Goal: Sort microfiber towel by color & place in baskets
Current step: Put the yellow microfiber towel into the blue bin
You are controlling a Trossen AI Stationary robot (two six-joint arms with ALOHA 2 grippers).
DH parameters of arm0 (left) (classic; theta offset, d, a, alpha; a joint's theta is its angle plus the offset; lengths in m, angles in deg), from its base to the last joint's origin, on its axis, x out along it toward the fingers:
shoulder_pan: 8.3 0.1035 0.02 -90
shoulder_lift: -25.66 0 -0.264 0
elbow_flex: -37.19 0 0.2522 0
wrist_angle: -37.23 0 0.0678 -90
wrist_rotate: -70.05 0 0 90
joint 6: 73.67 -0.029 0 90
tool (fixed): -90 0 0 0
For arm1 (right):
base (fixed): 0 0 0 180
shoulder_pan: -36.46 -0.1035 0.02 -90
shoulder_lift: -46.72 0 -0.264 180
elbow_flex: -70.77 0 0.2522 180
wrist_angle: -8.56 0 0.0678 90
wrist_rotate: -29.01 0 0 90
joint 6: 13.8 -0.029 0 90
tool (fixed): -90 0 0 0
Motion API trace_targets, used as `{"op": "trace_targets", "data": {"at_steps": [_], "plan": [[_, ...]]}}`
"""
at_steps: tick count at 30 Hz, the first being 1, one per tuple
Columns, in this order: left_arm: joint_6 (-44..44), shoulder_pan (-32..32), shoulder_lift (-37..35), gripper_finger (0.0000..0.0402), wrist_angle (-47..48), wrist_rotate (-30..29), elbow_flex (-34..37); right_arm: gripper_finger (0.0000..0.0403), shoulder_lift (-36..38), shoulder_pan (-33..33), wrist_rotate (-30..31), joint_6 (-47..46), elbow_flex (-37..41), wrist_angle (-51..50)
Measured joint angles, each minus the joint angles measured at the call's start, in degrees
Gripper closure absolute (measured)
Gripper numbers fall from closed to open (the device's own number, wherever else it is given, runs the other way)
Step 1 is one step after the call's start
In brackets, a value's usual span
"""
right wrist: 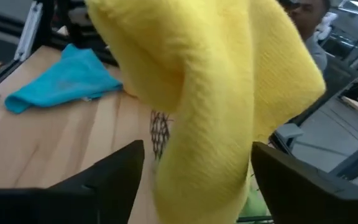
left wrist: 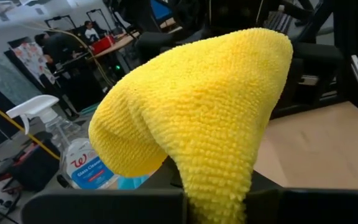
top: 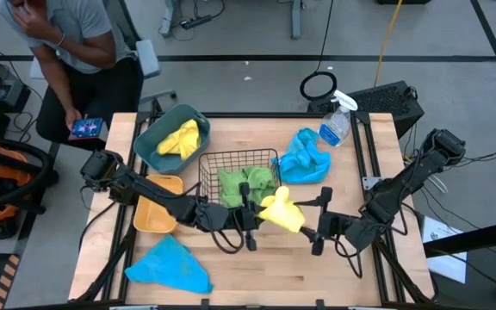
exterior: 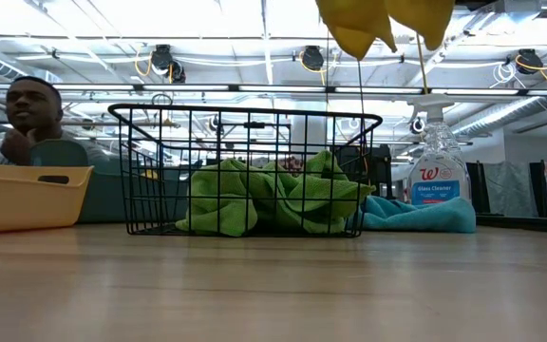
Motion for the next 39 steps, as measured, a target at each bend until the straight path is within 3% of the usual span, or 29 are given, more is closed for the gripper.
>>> {"op": "trace_targets", "data": {"at_steps": [8,13,18,23,27,31,34,39], "plan": [[1.1,2.17,0.44,0.0379,-0.74,4.44,-0.07,0.0071,0.0,1.27,-2.05,5.84,0.0,9.58],[2.59,2.42,0.44,0.0379,-0.99,4.87,-0.07,0.0082,0.0,3.42,-6.46,8.81,0.0,14.36],[2.89,2.48,0.44,0.0379,-0.89,4.96,-0.07,0.015,0.01,6.02,-10.7,8.06,0.0,15.77],[3.03,2.31,0.44,0.0374,-0.76,5.66,-0.05,0.0278,0.0,7.07,-10.72,8.79,0.0,15.42],[8.32,2.31,0.46,0.0339,-0.18,8.24,-0.04,0.038,0.02,7.11,-11.09,10.93,0.0,15.0],[9.06,1.14,0.33,0.0272,1.72,7.86,-0.04,0.0373,0.02,7.15,-10.96,11.03,0.0,13.02],[9.06,-0.62,-0.55,0.0222,4.52,3.75,-0.04,0.0366,0.02,7.2,-10.33,10.92,0.0,10.89],[8.99,-3.78,-2.92,0.0173,10.97,-1.44,-0.04,0.0383,0.02,7.22,-10.18,11.0,0.0,8.02]]}}
